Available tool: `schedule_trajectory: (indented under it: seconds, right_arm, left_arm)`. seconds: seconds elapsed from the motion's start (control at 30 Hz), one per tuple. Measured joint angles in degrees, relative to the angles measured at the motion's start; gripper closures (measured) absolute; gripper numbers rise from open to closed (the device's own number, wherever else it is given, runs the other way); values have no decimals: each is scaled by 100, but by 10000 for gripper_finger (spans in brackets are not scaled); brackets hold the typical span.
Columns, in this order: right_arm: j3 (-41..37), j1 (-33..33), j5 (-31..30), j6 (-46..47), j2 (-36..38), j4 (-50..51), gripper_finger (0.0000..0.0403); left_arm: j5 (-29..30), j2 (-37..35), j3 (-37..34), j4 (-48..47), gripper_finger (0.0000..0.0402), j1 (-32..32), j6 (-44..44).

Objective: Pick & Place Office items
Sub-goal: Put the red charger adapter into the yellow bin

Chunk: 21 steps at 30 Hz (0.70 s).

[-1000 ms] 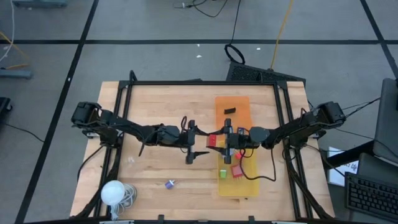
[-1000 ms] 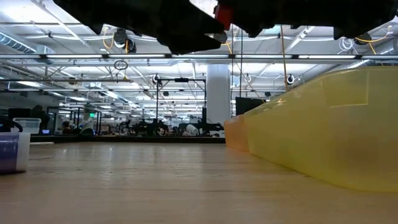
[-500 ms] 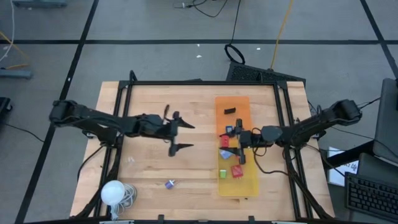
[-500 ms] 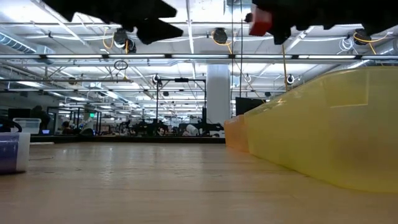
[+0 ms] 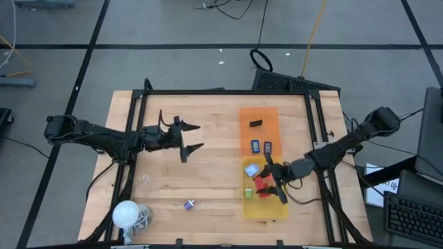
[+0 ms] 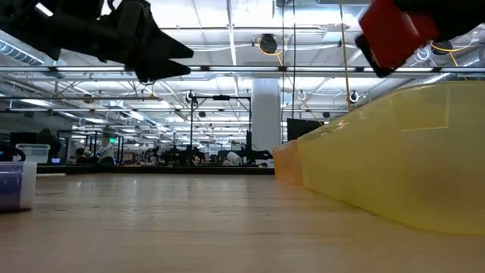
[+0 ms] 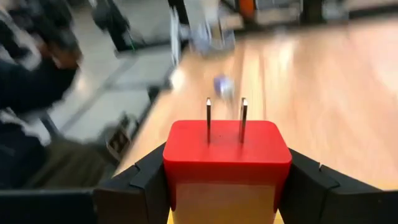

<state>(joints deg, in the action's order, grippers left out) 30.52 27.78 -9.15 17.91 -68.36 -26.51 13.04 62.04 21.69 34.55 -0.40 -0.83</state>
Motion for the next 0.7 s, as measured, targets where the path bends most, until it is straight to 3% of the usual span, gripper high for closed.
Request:
schedule_trajectory:
  seconds: [0.1,0.23,0.43,0.7]
  right_arm:
    - [396,309,-283,420,-115,1215,195]
    - [738,470,-130,1079,-348,2078,195]
    - [745,550,587,1871,-670,2188,195]
    - [745,855,940,2083,-977,2331,195]
  left_arm:
    - [12,14,-11,-5,47,105,-124]
    - [11,26,-11,-2,50,173,-157]
    - [9,26,-11,-8,50,183,-234]
    - [4,28,-11,-24,50,181,-250]
